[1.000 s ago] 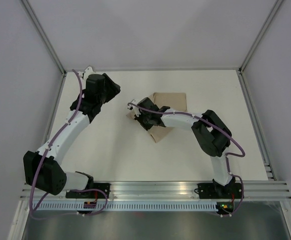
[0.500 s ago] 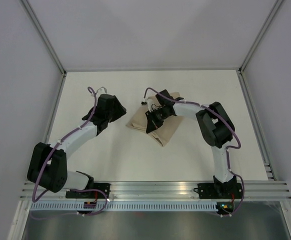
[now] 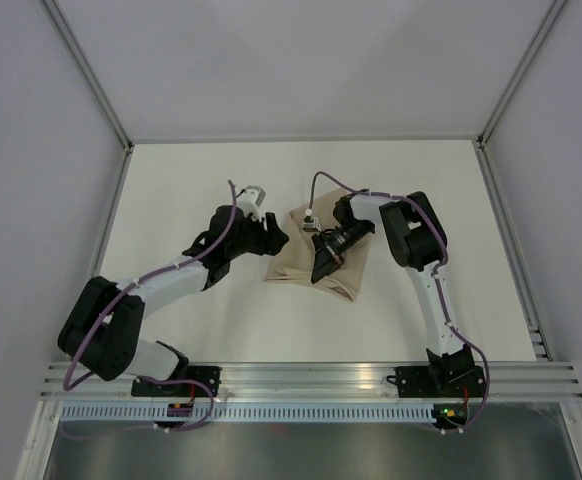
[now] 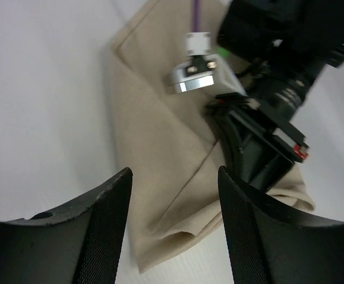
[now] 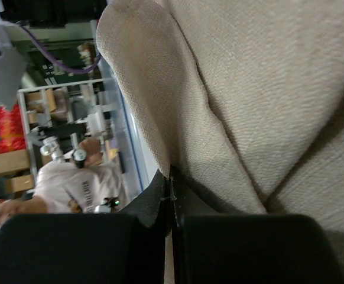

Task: Fold the napkin, place the utensils inside, and roll it up
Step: Roll the napkin at the center of the board.

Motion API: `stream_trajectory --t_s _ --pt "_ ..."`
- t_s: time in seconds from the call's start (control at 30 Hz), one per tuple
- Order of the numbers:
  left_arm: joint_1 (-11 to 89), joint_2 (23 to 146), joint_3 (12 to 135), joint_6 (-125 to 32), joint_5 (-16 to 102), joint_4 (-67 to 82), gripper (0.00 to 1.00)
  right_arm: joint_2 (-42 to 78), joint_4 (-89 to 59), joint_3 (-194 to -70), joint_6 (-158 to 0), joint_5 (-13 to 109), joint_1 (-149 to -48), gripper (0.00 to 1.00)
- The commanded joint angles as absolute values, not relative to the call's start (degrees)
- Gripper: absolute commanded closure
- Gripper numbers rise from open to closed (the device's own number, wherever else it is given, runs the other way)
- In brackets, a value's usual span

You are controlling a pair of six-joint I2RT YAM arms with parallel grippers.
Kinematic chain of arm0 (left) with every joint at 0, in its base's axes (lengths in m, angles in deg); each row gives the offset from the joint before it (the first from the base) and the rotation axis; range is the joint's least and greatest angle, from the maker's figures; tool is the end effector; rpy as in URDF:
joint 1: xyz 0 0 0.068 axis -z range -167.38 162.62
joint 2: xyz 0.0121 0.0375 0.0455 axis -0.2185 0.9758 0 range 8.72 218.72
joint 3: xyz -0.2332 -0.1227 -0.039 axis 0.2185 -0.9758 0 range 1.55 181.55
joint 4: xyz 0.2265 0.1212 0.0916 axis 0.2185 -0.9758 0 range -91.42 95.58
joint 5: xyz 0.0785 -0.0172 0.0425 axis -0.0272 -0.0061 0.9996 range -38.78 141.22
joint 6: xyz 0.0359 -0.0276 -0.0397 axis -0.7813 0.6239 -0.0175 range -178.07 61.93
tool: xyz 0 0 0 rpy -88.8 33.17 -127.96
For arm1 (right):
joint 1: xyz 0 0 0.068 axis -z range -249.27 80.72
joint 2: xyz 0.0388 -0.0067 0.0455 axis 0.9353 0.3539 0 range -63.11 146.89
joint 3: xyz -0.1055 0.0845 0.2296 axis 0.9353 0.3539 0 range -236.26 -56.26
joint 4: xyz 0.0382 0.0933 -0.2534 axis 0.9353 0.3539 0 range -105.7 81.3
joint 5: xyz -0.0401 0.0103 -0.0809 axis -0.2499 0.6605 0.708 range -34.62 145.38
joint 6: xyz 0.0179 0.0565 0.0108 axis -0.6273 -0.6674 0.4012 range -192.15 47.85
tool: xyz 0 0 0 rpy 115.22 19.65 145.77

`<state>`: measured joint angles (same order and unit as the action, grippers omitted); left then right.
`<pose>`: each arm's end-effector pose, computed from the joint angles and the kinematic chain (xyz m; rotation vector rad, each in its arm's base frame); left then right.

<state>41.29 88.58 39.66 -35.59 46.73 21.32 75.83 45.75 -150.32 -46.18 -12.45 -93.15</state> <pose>0.2728 -0.1532 0.1885 0.1635 2.0771 -0.6356 0.3609 0.2050 0.0566 0.8073 -2.2906 -1.6314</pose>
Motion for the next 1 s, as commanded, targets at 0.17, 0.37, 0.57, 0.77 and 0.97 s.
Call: stream_trajectory --t_s 0.17,0.37,0.57,0.77,0.97 --pt "47.5 99.06 56.36 -56.21 23.89 13.6 0.34 83.23 59.01 -153.12 -28.38 -5.53 -91.69 0.99" --pt "50.15 105.57 60.88 -61.15 18.45 4.0 0.39 84.89 59.96 -154.43 -28.39 -5.35 -91.6 0.99" --pt "50.5 108.21 59.12 -62.03 17.73 3.2 0.39 83.93 55.41 -152.85 -33.12 -2.89 -91.51 0.99" --pt "52.08 108.48 56.92 -61.85 19.66 3.73 0.38 84.2 54.0 -153.03 -35.5 -1.14 -91.42 0.99" --pt "54.54 110.5 57.71 -62.91 25.2 2.15 0.39 84.37 53.38 -153.03 -36.64 0.01 -90.99 0.99"
